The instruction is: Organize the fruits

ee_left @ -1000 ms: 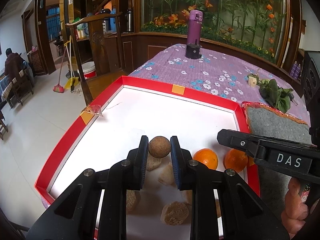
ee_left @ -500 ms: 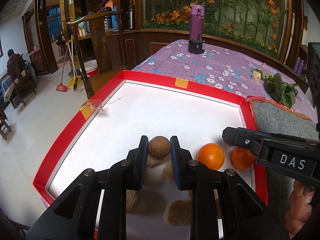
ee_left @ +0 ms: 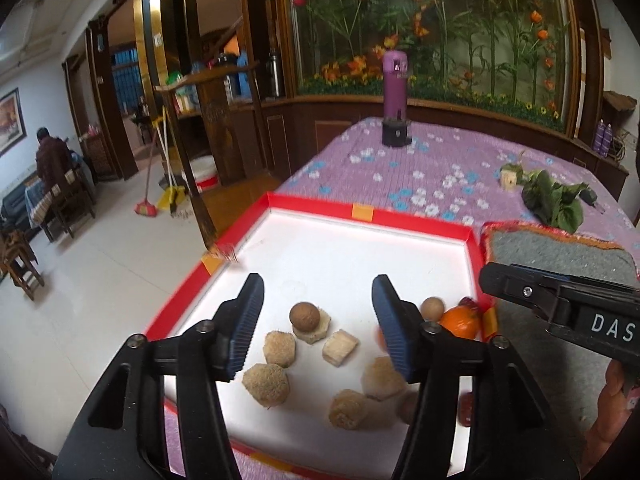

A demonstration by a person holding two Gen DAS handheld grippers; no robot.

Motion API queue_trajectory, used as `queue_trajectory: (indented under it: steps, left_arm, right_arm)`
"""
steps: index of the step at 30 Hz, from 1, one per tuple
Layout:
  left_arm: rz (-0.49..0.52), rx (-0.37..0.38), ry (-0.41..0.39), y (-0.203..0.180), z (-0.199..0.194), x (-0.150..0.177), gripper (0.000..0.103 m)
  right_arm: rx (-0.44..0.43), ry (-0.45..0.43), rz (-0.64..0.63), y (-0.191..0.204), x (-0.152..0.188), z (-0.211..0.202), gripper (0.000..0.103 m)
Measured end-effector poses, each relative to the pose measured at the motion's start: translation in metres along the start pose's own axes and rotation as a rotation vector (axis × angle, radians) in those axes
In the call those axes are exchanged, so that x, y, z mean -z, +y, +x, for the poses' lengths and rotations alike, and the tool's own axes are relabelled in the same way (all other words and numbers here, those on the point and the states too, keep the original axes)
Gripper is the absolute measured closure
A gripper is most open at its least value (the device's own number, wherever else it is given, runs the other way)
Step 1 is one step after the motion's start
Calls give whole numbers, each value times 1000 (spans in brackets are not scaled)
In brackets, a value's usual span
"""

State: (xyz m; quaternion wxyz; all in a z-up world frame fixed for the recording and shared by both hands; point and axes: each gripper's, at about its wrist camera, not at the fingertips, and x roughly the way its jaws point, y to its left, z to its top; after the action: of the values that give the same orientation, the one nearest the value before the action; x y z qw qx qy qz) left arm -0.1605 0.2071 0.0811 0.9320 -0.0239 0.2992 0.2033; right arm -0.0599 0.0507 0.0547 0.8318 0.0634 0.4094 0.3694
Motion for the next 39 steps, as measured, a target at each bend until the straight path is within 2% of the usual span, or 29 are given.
queue_trajectory:
  steps: [6,7,9,15,21,26,29,30,31,33,39]
  left_arm:
    - [21,-16,-83,-13,-47,-8,39]
    - [24,-20,-97,-15,-56,-9,37]
    - [20,-25,-133,-20,-75,-9,23]
    - [18,-46,-218,-30,-131,-2,17]
    - [66,-6,-236,-43,-173,12,17]
    - [74,22,-282,-53,-203,18,14]
    - [66,47,-294,-59,-216,19,14]
    - [63,52,-300,-60,-218,19,14]
    - [61,56,-304,-61,-221,19,14]
    - [54,62,-309,-62,-226,19,14]
    - [62,58,-330,-61,-240,22,14]
  right_arm:
    - [22,-104,-23,6,10,-55,71]
    - [30,-125,-30,9,13,-66,70]
    - [40,-166,-37,11,18,-88,69]
    - [44,-274,-42,14,42,-153,63]
    - [78,-350,-63,20,74,-213,59]
    - [125,-447,-77,27,98,-261,51]
    - [167,-516,-96,33,111,-287,40]
    - [177,-542,-99,33,115,-294,32]
    - [187,-566,-100,33,117,-300,28]
    - [204,-618,-103,33,122,-310,26]
    - [220,-657,-101,36,125,-315,21]
